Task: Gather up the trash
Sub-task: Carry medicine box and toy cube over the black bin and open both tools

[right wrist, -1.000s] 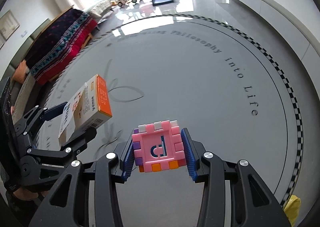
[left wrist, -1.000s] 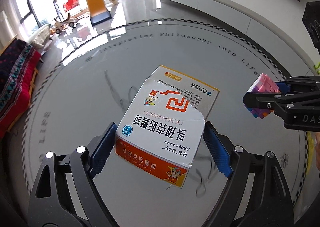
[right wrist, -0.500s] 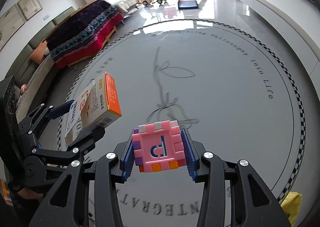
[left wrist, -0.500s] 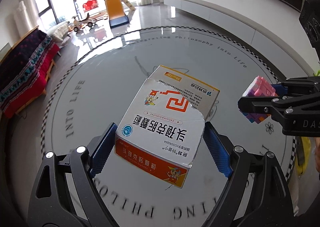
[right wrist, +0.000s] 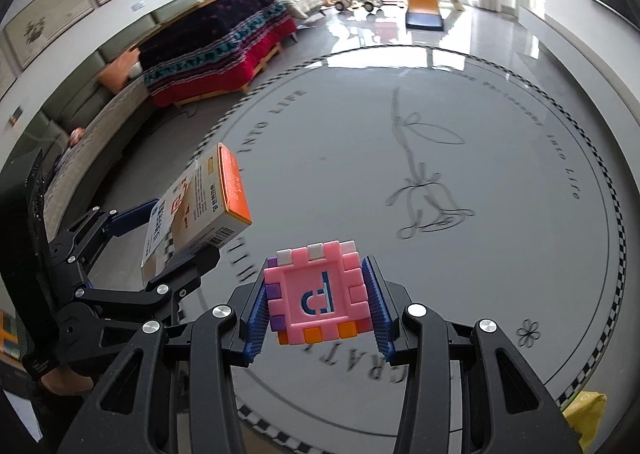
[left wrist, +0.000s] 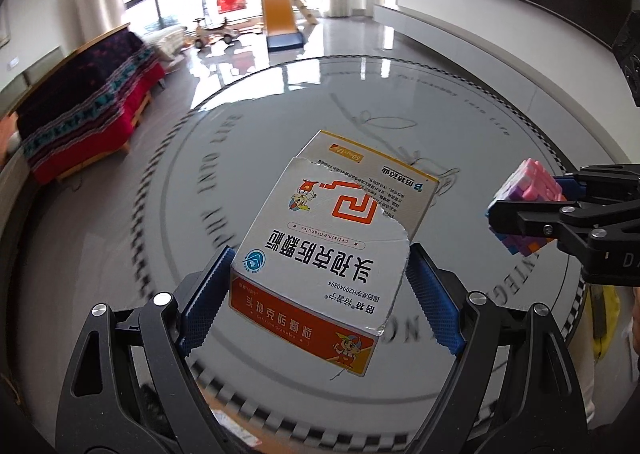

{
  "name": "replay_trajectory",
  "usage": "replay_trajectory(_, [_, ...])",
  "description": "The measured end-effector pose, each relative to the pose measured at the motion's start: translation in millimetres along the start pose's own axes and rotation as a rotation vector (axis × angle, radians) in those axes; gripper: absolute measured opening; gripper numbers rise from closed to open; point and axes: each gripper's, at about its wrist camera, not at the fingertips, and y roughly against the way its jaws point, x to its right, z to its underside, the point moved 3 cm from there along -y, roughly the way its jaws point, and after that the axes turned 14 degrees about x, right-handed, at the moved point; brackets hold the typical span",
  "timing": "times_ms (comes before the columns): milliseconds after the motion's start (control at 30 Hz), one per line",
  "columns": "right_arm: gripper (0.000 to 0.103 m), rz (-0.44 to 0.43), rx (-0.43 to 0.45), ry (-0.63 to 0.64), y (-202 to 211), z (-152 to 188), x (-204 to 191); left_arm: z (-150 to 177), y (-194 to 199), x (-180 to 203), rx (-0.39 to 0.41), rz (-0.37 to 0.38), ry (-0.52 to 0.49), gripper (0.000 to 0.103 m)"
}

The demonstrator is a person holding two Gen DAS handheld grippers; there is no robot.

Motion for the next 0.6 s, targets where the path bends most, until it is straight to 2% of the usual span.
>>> replay_trajectory(233, [0.045,-0.062,-0.010,0.066,3,18,-51,33,35,-31,0.003,-0.089,0.069,0.084])
replay_trajectory(600, [0.045,-0.182,-0.074,0.185,-11,58,-138,86,83,-83,0.007,-0.204,0.175,0.084])
